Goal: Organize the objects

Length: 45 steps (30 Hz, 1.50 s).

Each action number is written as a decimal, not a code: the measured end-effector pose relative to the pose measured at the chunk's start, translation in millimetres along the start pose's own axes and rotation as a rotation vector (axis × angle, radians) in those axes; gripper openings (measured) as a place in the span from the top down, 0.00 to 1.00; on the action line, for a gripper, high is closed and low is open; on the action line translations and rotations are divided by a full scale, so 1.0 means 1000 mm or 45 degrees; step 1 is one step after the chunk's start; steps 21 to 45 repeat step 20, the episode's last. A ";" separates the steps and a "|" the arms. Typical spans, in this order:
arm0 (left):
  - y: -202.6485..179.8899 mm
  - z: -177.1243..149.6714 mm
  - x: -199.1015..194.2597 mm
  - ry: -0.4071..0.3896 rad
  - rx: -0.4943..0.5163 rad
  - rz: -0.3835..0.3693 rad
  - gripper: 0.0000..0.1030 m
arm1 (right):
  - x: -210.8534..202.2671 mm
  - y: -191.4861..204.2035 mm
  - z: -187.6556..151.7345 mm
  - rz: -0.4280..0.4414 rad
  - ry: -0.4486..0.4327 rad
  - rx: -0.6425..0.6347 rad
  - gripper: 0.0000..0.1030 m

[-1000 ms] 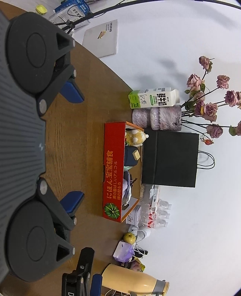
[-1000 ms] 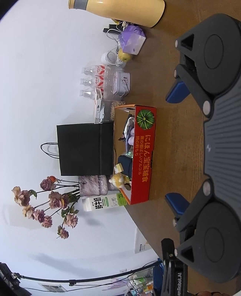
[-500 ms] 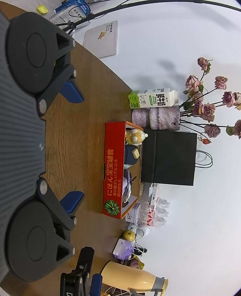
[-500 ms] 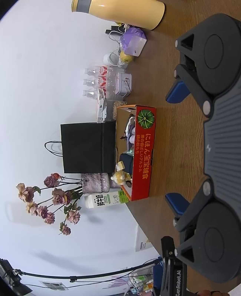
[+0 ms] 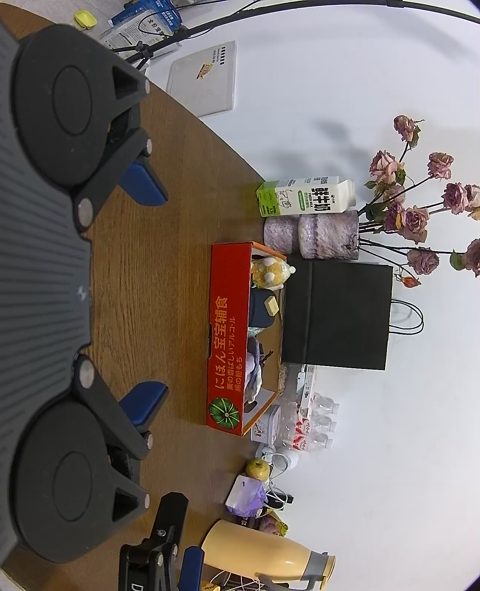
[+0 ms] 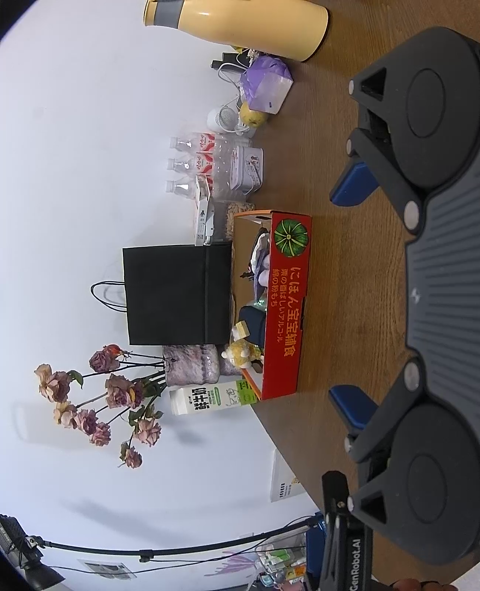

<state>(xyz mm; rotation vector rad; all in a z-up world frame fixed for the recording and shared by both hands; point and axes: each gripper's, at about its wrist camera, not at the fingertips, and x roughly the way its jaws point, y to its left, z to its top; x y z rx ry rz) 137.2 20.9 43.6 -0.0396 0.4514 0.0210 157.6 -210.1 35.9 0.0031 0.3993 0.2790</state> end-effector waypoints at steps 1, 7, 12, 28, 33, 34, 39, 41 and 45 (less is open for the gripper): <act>0.000 0.000 0.000 0.000 -0.001 0.000 0.00 | 0.000 0.000 0.000 -0.001 0.001 0.000 0.00; 0.000 -0.001 -0.002 -0.002 -0.002 -0.002 0.00 | 0.000 0.000 0.000 0.000 0.001 0.000 0.00; -0.001 -0.004 -0.004 0.010 -0.005 0.003 0.00 | 0.000 0.000 -0.001 0.000 0.001 0.000 0.00; -0.001 -0.004 -0.003 0.034 -0.008 -0.002 0.00 | -0.005 -0.001 -0.004 0.002 0.010 -0.003 0.00; -0.001 -0.004 -0.003 0.034 -0.008 -0.002 0.00 | -0.005 -0.001 -0.004 0.002 0.010 -0.003 0.00; -0.001 -0.004 -0.003 0.034 -0.008 -0.002 0.00 | -0.005 -0.001 -0.004 0.002 0.010 -0.003 0.00; -0.001 -0.004 -0.003 0.034 -0.008 -0.002 0.00 | -0.005 -0.001 -0.004 0.002 0.010 -0.003 0.00; -0.001 -0.004 -0.003 0.034 -0.008 -0.002 0.00 | -0.005 -0.001 -0.004 0.002 0.010 -0.003 0.00; -0.001 -0.004 -0.003 0.034 -0.008 -0.002 0.00 | -0.005 -0.001 -0.004 0.002 0.010 -0.003 0.00</act>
